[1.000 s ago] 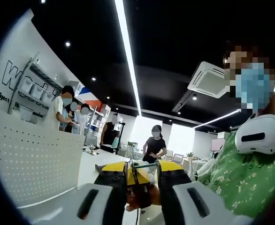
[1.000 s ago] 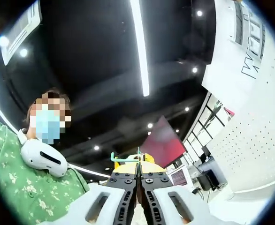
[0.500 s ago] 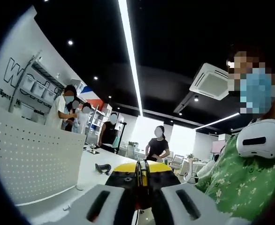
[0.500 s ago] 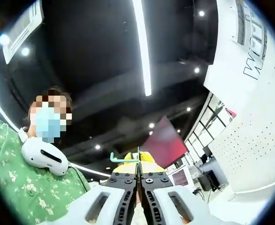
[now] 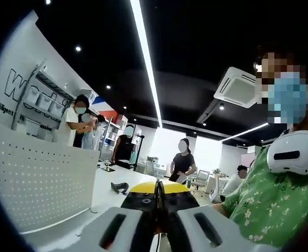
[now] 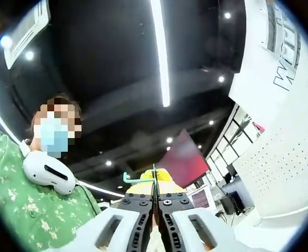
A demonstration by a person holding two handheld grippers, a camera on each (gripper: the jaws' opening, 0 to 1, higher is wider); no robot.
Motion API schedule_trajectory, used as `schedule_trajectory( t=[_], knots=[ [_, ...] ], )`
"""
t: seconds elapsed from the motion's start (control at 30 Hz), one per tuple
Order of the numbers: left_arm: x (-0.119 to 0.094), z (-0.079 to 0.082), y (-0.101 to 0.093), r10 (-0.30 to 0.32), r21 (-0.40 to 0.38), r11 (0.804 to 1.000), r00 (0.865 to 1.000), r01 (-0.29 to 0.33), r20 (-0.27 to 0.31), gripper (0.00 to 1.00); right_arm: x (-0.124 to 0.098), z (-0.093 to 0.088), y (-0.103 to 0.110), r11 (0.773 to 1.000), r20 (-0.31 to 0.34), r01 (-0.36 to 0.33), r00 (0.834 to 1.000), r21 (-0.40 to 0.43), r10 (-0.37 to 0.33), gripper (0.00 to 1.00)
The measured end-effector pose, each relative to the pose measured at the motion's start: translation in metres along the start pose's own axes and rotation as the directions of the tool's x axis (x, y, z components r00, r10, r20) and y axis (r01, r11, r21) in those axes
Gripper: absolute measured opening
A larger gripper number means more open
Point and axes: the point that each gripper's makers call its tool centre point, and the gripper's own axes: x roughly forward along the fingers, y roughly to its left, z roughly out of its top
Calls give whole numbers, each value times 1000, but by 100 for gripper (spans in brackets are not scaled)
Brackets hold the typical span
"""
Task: Insert the hook assembly into the mounting plate slot until the hook locks in place.
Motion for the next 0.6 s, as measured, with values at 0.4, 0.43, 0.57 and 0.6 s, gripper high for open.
schedule_trajectory(
  t=[0.4, 0.43, 0.57, 0.6],
  knots=[
    [-2, 1, 8, 36, 15, 999, 999, -36, -3, 2, -1, 3, -11, 997, -1, 66, 998, -38, -66, 2],
    [-2, 1, 9, 39, 15, 999, 999, -39, -5, 2, -1, 3, -13, 996, -3, 80, 997, -48, -80, 3],
    [-2, 1, 11, 49, 19, 999, 999, -49, -7, 2, -3, 5, -16, 985, -22, 124, 992, -124, -128, 5],
    [-2, 1, 11, 49, 20, 999, 999, -48, -8, 2, -2, 5, -14, 982, -27, 125, 991, -141, -130, 5]
  ],
)
